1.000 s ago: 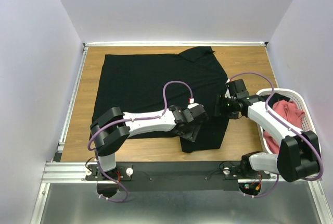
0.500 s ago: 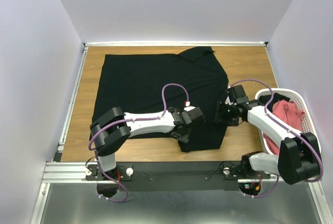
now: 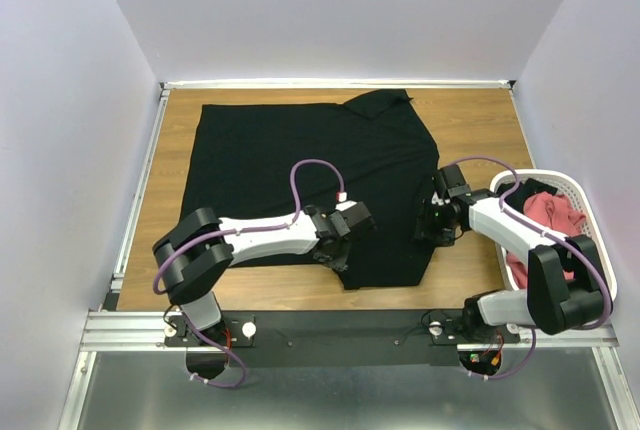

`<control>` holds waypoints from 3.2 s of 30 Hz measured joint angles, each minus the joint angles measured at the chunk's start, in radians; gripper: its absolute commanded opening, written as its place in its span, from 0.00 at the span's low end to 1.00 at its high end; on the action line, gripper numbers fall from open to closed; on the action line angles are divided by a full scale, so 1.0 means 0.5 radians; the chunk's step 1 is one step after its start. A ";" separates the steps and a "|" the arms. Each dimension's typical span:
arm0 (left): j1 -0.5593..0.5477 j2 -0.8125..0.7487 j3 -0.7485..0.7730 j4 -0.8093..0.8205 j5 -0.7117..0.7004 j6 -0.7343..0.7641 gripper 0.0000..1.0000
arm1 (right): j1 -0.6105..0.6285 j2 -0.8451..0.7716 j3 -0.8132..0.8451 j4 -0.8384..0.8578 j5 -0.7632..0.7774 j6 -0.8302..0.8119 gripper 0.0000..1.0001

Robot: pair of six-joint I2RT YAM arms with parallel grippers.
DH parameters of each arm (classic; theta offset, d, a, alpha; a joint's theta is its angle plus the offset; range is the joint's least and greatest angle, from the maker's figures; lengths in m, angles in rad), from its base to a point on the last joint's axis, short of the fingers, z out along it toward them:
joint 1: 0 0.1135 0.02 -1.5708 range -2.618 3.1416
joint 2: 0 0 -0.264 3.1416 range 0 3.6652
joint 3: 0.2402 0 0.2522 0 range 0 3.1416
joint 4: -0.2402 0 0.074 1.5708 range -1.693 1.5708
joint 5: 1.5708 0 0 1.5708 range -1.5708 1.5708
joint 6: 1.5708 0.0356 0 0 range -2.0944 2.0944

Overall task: Fold and stack the t-shirts
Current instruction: Flatten the tshirt out

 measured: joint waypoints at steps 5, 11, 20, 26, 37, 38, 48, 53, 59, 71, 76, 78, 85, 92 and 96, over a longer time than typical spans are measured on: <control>0.072 -0.100 -0.143 0.060 0.002 0.014 0.34 | 0.000 0.031 0.003 0.001 0.073 0.021 0.59; 0.193 -0.164 -0.257 0.129 0.016 0.074 0.34 | -0.005 0.105 0.074 -0.011 0.180 0.035 0.62; 0.527 -0.358 -0.287 0.229 0.031 0.224 0.47 | -0.027 0.312 0.303 -0.027 0.298 -0.003 0.66; 0.831 -0.481 -0.275 0.306 -0.031 0.401 0.72 | -0.029 0.151 0.362 -0.092 0.296 -0.002 0.68; 1.413 -0.655 -0.330 0.648 -0.283 0.671 0.85 | -0.029 -0.056 0.121 -0.507 0.178 0.222 0.74; 1.453 -0.693 -0.353 0.681 -0.307 0.683 0.85 | -0.029 -0.088 0.108 -0.553 0.158 0.247 0.74; 1.634 -0.812 -0.401 0.782 -0.365 0.740 0.84 | -0.017 -0.227 -0.024 -0.674 -0.022 0.438 0.72; 1.655 -0.821 -0.407 0.785 -0.365 0.747 0.83 | 0.004 -0.227 -0.118 -0.636 -0.095 0.531 0.69; 1.660 -0.822 -0.408 0.786 -0.363 0.748 0.82 | 0.016 -0.222 -0.188 -0.519 -0.150 0.616 0.61; 1.670 -0.822 -0.414 0.788 -0.363 0.754 0.81 | 0.022 -0.208 -0.187 -0.393 -0.161 0.679 0.01; 1.670 -0.822 -0.422 0.790 -0.362 0.756 0.81 | 0.022 -0.204 -0.074 -0.401 -0.166 0.678 0.01; 1.670 -0.822 -0.422 0.790 -0.362 0.759 0.81 | 0.022 -0.163 0.027 -0.407 -0.164 0.674 0.04; 1.670 -0.822 -0.422 0.792 -0.359 0.762 0.81 | 0.022 0.246 0.491 -0.375 -0.098 0.591 0.13; 1.670 -0.822 -0.423 0.795 -0.354 0.762 0.81 | 0.022 0.676 0.977 -0.342 0.027 0.459 0.38; 1.670 -0.822 -0.423 0.797 -0.350 0.762 0.81 | 0.022 0.693 1.100 -0.293 0.032 0.350 0.51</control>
